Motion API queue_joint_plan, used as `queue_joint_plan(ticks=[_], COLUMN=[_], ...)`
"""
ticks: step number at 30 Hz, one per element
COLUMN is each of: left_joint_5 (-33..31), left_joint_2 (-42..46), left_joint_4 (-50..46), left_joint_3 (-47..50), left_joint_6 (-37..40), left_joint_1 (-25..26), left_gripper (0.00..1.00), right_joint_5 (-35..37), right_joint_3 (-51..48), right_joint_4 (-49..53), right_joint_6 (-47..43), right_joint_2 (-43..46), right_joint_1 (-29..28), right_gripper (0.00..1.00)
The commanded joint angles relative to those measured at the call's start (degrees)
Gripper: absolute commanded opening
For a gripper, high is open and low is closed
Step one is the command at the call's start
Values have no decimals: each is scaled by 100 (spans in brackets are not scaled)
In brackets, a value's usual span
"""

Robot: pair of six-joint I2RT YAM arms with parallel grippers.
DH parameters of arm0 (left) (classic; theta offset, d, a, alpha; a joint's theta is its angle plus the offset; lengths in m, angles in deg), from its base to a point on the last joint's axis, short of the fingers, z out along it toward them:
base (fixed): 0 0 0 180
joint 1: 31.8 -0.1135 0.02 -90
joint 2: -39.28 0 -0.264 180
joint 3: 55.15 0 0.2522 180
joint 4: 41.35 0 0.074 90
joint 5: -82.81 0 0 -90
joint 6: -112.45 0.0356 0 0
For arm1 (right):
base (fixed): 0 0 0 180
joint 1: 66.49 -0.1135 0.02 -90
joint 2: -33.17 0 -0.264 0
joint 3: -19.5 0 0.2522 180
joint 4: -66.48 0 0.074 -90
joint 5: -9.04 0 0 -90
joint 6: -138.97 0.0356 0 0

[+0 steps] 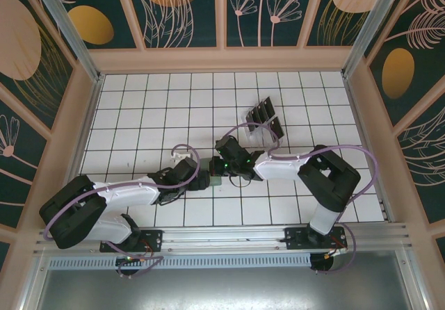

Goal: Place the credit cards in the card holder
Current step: Close the button on the card holder.

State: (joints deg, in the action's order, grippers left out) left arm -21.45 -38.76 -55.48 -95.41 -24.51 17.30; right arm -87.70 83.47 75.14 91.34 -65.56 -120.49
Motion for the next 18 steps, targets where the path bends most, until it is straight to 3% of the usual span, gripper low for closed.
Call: queue_joint_plan(ticks=[1, 18], left_joint_5=[-2, 4], left_joint_2=[-318, -269], left_joint_4=[-289, -285], left_joint_3=[337, 340], left_joint_6=[-50, -62], left_joint_1=[-96, -88], left_gripper=[99, 99], right_joint_5=[-108, -239], right_joint_3=[57, -212], right_joint_4=[-130, -246], right_joint_6=[55, 162], right_joint_2=[-162, -317], right_joint_1=[-43, -7], right_gripper=[0, 0])
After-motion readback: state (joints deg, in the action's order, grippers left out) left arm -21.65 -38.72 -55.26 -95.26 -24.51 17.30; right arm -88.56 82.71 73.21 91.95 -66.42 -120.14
